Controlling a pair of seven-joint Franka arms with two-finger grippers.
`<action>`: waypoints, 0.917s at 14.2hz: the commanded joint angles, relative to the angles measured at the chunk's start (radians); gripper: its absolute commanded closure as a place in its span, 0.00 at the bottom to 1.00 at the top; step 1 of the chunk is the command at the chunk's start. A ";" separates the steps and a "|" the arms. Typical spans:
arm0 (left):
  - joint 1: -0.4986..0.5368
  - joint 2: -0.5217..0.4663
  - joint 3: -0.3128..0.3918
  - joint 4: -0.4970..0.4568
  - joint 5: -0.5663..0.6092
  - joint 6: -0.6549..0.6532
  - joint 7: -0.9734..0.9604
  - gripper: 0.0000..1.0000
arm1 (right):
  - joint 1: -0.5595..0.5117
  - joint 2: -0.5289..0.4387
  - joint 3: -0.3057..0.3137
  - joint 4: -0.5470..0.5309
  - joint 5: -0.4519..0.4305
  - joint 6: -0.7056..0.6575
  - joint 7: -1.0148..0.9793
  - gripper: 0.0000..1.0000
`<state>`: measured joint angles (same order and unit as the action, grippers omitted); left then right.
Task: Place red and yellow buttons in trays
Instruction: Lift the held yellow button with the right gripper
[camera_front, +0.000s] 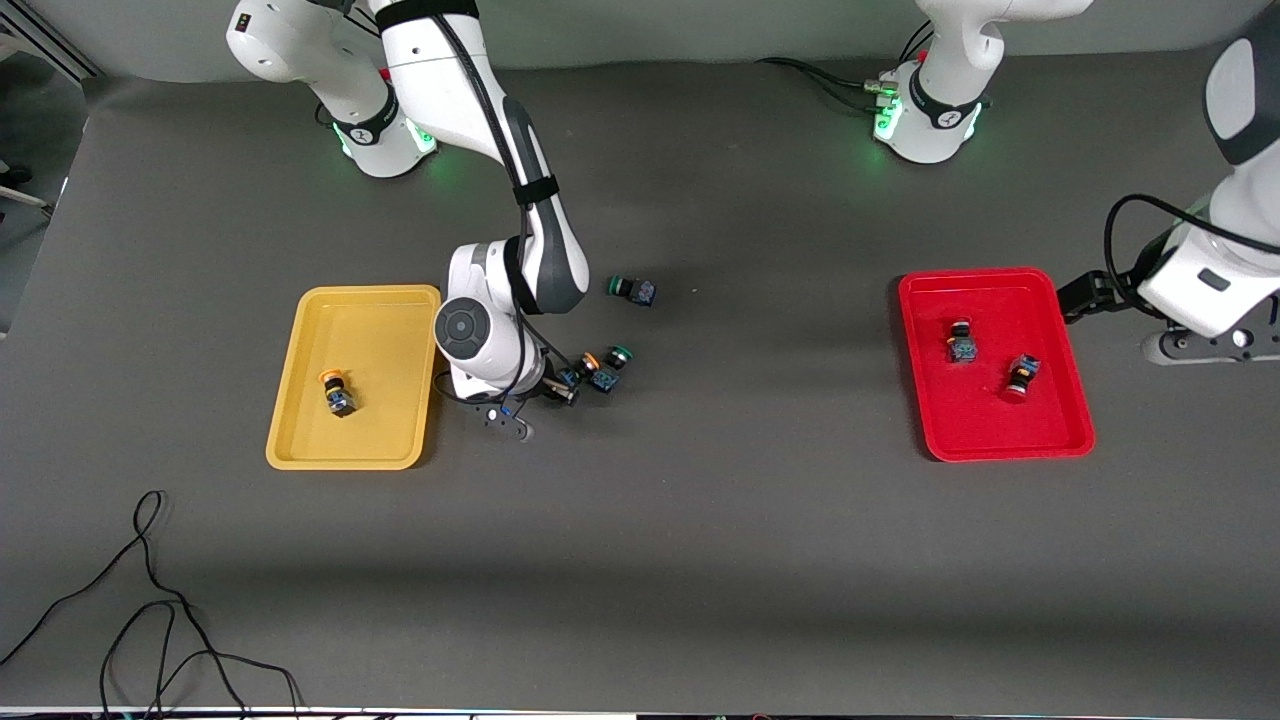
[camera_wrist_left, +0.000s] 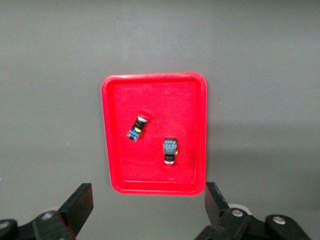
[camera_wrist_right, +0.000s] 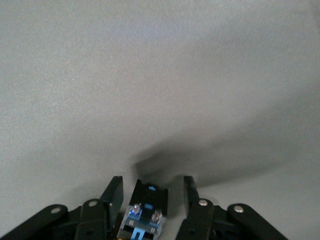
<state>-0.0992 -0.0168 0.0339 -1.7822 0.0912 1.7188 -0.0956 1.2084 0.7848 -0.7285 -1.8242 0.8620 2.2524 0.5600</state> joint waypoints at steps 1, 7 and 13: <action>0.045 -0.108 -0.052 -0.128 -0.002 0.067 0.016 0.01 | 0.002 -0.012 0.015 0.008 0.019 -0.017 0.052 0.43; 0.095 -0.066 -0.100 -0.079 -0.008 0.012 0.017 0.01 | 0.008 -0.012 0.017 0.014 0.025 -0.017 0.087 0.98; 0.098 -0.055 -0.100 -0.074 -0.011 -0.013 0.017 0.01 | -0.012 -0.119 -0.105 0.071 -0.065 -0.326 0.055 1.00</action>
<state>-0.0131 -0.0732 -0.0538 -1.8659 0.0911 1.7215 -0.0952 1.2110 0.7666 -0.7587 -1.7775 0.8531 2.0939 0.6275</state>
